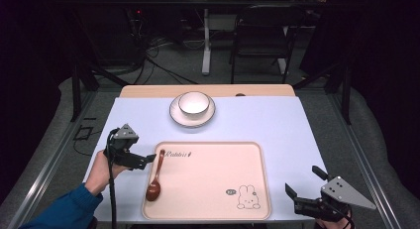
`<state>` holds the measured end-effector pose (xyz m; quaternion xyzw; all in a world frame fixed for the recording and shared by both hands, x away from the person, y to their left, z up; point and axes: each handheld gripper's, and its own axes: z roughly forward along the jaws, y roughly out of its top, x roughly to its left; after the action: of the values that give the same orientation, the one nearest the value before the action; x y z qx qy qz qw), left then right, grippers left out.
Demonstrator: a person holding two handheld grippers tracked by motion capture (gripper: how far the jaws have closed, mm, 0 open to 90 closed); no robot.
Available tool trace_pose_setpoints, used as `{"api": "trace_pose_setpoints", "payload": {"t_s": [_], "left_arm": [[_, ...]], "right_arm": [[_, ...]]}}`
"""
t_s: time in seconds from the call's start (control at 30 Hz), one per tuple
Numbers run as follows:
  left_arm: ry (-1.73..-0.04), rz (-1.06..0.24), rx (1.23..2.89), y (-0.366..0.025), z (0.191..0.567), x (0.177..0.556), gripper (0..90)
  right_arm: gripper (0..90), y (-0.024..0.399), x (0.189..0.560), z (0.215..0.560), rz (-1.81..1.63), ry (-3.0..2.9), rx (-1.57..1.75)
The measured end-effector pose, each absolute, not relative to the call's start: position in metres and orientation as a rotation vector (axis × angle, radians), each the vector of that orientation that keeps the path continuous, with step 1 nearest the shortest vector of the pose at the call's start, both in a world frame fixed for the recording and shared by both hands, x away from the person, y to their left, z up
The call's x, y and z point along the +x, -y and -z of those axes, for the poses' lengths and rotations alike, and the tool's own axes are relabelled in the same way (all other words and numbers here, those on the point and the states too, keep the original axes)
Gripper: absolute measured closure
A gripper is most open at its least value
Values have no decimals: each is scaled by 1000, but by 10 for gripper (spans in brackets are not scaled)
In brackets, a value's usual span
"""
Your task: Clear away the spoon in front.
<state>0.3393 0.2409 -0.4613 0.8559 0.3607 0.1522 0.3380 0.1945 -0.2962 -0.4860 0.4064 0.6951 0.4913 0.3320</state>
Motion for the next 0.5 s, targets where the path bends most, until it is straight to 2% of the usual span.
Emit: {"api": "trace_pose_setpoints", "payload": {"t_s": [0.5], "left_arm": [[-965,-524,2094,-270,449,297,5]], "right_arm": [[10,296,195,486,-1284,-1816,1064]]}}
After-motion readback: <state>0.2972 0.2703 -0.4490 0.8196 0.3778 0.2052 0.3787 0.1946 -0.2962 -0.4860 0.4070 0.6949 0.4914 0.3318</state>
